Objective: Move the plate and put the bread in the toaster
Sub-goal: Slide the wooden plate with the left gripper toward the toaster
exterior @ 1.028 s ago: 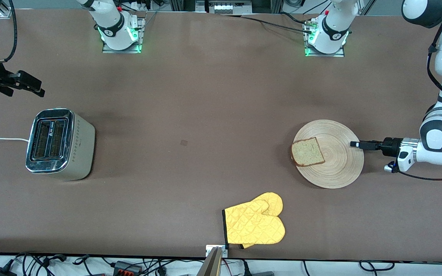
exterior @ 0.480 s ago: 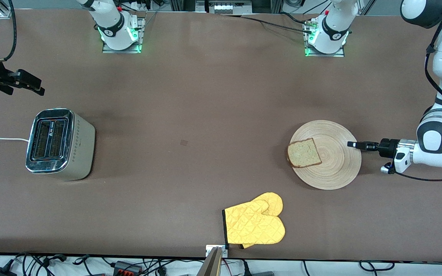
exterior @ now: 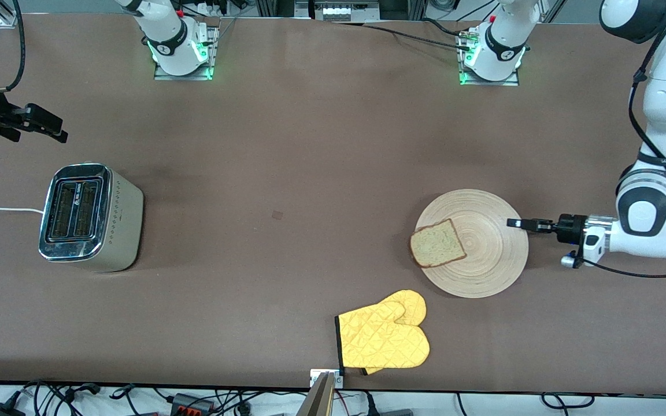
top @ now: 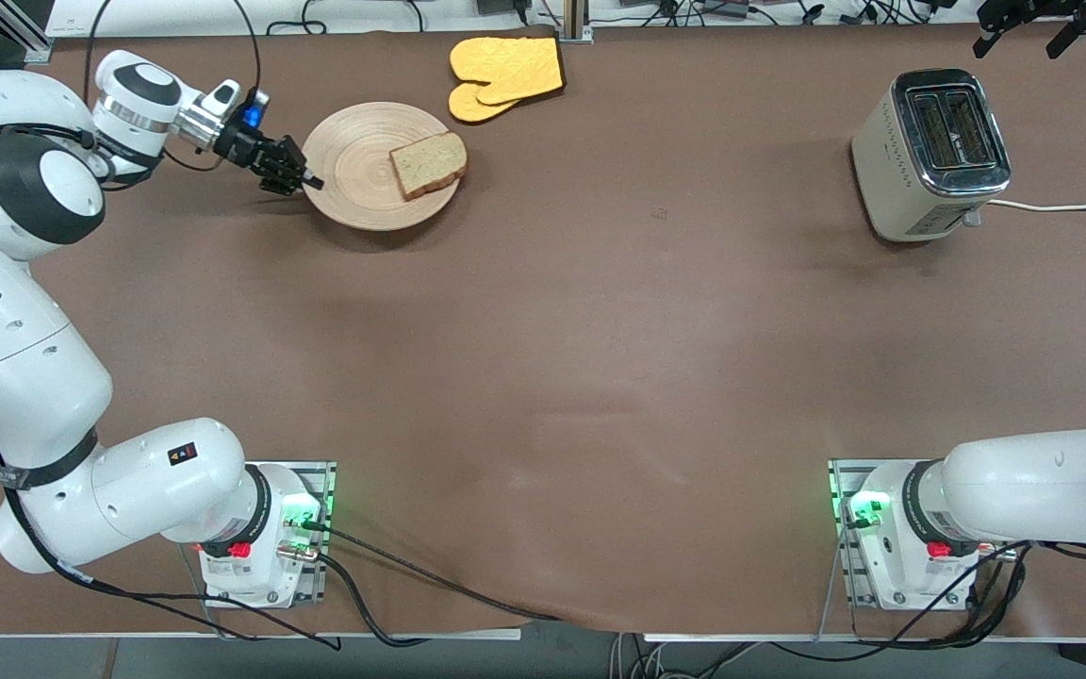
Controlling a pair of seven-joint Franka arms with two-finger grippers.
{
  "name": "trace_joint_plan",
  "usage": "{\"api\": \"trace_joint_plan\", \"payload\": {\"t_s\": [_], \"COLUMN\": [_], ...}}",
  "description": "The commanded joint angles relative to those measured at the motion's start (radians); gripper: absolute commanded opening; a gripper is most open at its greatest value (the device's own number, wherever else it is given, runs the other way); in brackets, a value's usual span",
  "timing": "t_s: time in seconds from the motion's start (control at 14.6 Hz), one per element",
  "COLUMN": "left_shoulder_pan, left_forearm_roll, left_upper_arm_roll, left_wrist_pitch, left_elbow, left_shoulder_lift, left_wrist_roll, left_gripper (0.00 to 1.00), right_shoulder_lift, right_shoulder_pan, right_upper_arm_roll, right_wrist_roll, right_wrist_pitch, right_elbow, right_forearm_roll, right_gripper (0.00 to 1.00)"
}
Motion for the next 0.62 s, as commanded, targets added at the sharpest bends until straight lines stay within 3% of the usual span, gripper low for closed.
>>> {"api": "trace_joint_plan", "payload": {"t_s": [0.0, 0.55], "left_shoulder_pan": [-0.057, -0.24], "left_forearm_roll": [-0.096, -0.253], "left_upper_arm_roll": [-0.006, -0.006], "left_wrist_pitch": [-0.012, -0.023], "left_elbow": [0.015, 0.01], "left_shoulder_lift": [0.042, 0.045], "left_wrist_roll": [0.012, 0.014], "left_gripper": [0.01, 0.01], "right_shoulder_lift": [0.001, 0.001], "right_shoulder_pan": [-0.006, -0.006], "right_upper_arm_roll": [0.008, 0.007], "right_wrist_roll": [0.015, 0.015], "right_wrist_pitch": [-0.002, -0.004], "right_elbow": [0.015, 0.015], "right_forearm_roll": [0.004, 0.004], "right_gripper": [1.0, 1.0]}}
